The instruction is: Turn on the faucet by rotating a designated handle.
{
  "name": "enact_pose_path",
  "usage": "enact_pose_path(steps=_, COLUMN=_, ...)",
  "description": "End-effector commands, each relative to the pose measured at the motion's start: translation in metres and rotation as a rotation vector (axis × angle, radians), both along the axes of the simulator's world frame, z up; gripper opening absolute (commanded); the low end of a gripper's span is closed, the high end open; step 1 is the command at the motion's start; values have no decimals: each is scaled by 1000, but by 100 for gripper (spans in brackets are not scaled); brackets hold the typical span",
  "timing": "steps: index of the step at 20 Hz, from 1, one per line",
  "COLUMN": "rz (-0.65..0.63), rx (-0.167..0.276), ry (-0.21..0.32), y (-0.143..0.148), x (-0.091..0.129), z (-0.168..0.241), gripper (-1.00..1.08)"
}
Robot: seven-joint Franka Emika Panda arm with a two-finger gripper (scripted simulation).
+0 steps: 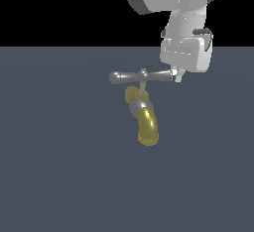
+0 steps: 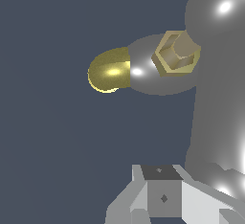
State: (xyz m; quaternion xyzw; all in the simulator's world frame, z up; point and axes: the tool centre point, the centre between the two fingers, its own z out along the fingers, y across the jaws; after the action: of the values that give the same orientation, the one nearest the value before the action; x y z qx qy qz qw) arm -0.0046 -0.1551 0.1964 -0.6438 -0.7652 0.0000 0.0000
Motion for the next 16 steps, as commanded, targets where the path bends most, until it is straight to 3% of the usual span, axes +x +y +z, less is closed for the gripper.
enact_pose_path(steps=1, rz=0, rx=0, ry=0, y=0, x=8, z=0, gripper=-100)
enact_pose_path(steps=16, rz=0, rx=0, ry=0, y=2, x=51, z=0, gripper=-100)
